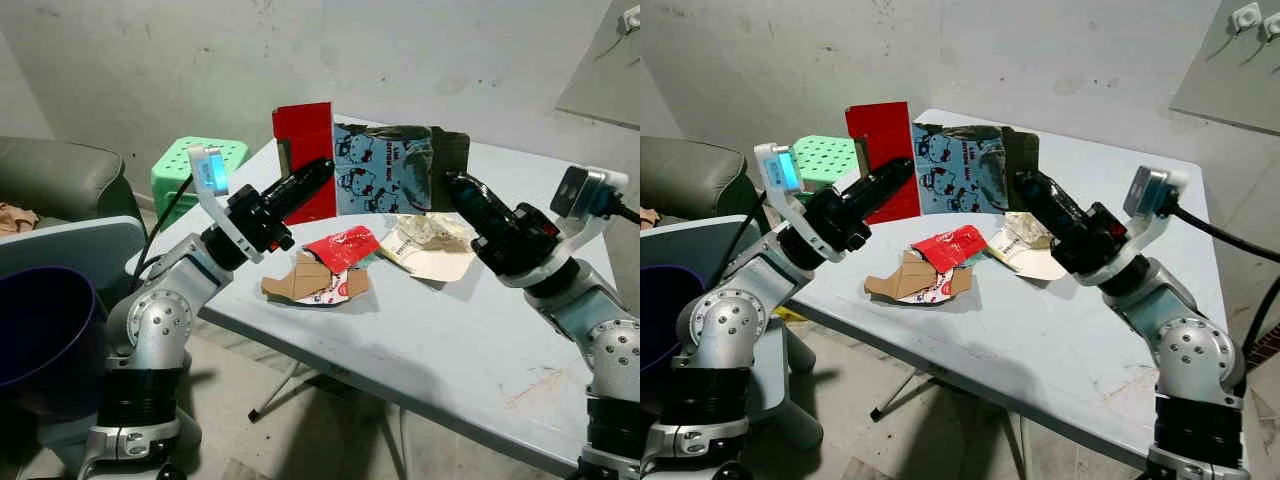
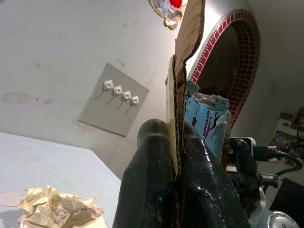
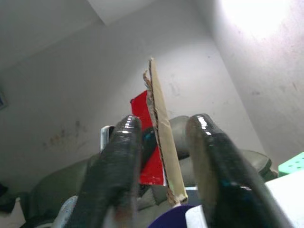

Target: Picking trash to rubbish bin

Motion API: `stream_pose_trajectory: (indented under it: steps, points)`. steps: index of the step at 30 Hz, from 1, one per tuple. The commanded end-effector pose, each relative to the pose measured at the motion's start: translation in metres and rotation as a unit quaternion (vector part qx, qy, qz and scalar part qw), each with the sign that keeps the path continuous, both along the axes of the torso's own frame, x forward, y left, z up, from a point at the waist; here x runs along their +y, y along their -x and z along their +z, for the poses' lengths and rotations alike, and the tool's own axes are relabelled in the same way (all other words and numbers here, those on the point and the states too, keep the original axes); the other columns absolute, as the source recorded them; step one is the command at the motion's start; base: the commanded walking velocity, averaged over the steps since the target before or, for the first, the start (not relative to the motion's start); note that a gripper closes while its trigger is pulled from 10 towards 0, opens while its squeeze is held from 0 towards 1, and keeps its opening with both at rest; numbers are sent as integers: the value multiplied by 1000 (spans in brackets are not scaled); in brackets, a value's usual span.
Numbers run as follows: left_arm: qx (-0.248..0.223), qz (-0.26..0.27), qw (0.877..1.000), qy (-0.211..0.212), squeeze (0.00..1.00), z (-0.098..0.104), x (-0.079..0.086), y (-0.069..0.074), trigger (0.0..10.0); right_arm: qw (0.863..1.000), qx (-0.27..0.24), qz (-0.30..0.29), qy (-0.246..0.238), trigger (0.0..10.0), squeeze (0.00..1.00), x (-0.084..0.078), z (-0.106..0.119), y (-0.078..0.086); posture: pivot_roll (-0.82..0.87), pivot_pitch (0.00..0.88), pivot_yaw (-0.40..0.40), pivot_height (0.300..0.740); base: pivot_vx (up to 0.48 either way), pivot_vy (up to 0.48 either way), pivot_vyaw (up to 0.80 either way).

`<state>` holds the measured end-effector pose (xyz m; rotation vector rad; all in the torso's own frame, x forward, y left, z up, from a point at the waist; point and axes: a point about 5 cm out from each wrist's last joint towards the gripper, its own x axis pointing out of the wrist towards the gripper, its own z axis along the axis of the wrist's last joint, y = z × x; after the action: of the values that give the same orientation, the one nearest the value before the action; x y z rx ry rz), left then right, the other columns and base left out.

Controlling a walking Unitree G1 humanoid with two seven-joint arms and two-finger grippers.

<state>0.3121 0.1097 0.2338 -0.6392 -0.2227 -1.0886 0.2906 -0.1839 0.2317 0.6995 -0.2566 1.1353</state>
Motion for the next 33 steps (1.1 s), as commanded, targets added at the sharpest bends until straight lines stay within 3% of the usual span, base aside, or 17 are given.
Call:
stream_pose_trajectory:
  steps: [1, 6, 15, 19, 20, 22, 23, 24, 26, 27, 28, 30, 31, 32, 33]
  points:
    - [-8, 11, 1000, -4, 0, 2, 4, 1, 0, 1000, 2, -19, 16, 10000, 1000, -3, -2, -2, -12, 0, -62, 740, 0, 0, 0]
    - [5, 46, 999, -12, 0, -6, 9, -4, 0, 995, 18, -84, 43, 10000, 1000, -5, -12, -12, -10, 0, -60, 740, 0, 0, 0]
    - [54, 144, 988, -30, 0, -31, 22, -18, 0, 976, 58, -206, 31, 10000, 1000, -18, -24, -27, -6, 0, -58, 740, 0, 0, 0]
    - [67, 217, 973, -52, 0, -40, 31, -26, 0, 949, 86, -300, 32, 10000, 1000, -31, -30, -39, -3, 0, -55, 740, 0, 0, 0]
    - [70, 243, 966, -58, 0, -42, 35, -30, 0, 938, 99, -331, 35, 10000, 1000, -35, -33, -43, -3, 0, -54, 740, 0, 0, 0]
    - [81, 280, 953, -79, 0, -46, 38, -35, 0, 927, 112, -355, 36, 10000, 1000, -39, -36, -46, 0, 0, -52, 740, 0, 0, 0]
    - [92, 320, 937, -103, 0, -50, 42, -41, 10000, 909, 132, -394, 47, 10000, 1000, -44, -41, -50, -1, 0, -51, 740, 0, 0, 0]
    - [92, 320, 937, -103, 0, -50, 42, -41, 10000, 909, 132, -394, 47, 10000, 1000, -44, -41, -50, -1, 0, -51, 740, 0, 0, 0]
    - [82, 364, 916, -147, 0, -53, 45, -46, 10000, 886, 148, -433, 75, 10000, 1000, -47, -47, -54, 3, 0, -51, 740, 0, 0, 0]
    - [83, 383, 905, -167, 0, -54, 46, -48, 10000, 875, 150, -451, 98, 10000, 784, -47, -51, -55, 3, 0, -51, 740, 0, 0, 0]
    - [83, 405, 891, -189, 0, -55, 47, -51, 10000, 854, 153, -478, 135, 10000, 0, -47, -56, -56, 2, 0, -48, 740, 0, 0, 0]
    - [83, 410, 888, -191, 0, -55, 47, -52, 10000, 847, 155, -488, 146, 10000, 0, -47, -59, -56, 2, 0, -48, 740, 0, 0, 0]
    - [73, 418, 883, -200, 0, -54, 46, -52, 10000, 838, 155, -497, 163, 10000, 0, -46, -63, -56, 3, 0, -48, 740, 0, 0, 0]
    - [57, 435, 871, -220, 0, -54, 44, -54, 10000, 820, 155, -516, 194, 10000, 0, -42, -71, -56, 5, 0, -48, 740, 0, 0, 0]
    - [53, 440, 867, -227, 0, -54, 43, -54, 10000, 815, 156, -519, 203, 10000, 0, -41, -74, -55, 5, 0, -48, 740, 0, 0, 0]
